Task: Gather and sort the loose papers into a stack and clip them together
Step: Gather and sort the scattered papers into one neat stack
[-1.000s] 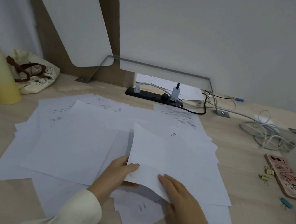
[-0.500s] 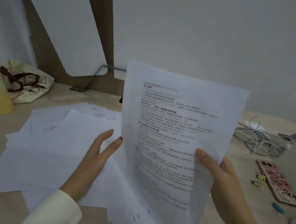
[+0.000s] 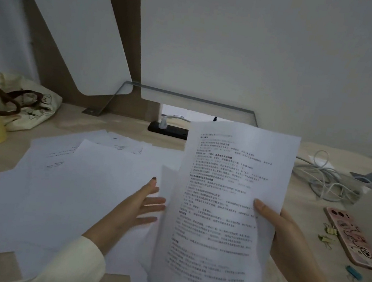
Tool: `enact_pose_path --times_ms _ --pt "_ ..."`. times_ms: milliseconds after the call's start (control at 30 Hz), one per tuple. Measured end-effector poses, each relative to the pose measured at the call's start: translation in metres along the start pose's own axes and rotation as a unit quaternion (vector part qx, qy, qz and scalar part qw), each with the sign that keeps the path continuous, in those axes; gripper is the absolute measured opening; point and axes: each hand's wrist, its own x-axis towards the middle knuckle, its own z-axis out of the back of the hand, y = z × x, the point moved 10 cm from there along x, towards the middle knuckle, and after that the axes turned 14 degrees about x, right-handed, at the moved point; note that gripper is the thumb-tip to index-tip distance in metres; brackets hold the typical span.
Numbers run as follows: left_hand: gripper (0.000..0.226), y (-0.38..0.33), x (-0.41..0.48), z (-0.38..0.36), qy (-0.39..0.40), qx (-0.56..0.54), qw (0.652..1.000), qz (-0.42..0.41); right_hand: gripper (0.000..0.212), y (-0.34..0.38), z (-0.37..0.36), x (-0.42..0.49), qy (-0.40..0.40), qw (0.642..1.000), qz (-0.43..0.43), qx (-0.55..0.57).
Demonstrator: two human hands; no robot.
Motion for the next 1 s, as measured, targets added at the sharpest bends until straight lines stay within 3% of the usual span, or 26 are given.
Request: enact_pose_path --times_ms 100,167,367,467,667,767,933,1000 --pt "0.047 0.019 0.017 -0.010 0.031 -0.002 0.999 0.035 0.020 -0.011 0.018 0.015 -0.029 0.999 -0.014 -0.015" --pt "0.036 0.019 0.022 -0.013 0.036 0.002 0.999 0.019 0.018 -0.019 0.031 0.025 -0.048 0.998 -0.025 -0.038" --pt "0.023 -0.001 0.039 0.017 -0.103 0.107 0.984 -0.098 0.020 -0.035 0.057 0.060 -0.068 0.996 -0.047 -0.029" --pt "0.019 -0.001 0.049 0.035 -0.165 0.132 0.972 -0.105 0.022 -0.039 0.071 0.074 -0.074 0.996 -0.053 0.015" --pt "0.020 0.014 0.056 0.048 -0.166 0.045 0.982 -0.082 0.021 -0.036 0.097 0.083 -0.110 0.992 -0.055 0.039" --pt "0.022 0.015 0.048 0.054 -0.173 0.001 0.982 -0.078 0.031 -0.030 0.105 0.082 -0.124 0.989 -0.048 0.062" --pt "0.022 0.004 0.023 0.056 -0.166 -0.052 0.979 -0.106 0.047 -0.035 0.071 0.068 -0.067 0.995 -0.072 0.012" --pt "0.022 0.001 0.012 0.057 -0.182 -0.083 0.973 -0.113 0.040 -0.044 0.046 0.060 -0.030 0.996 -0.089 -0.011"
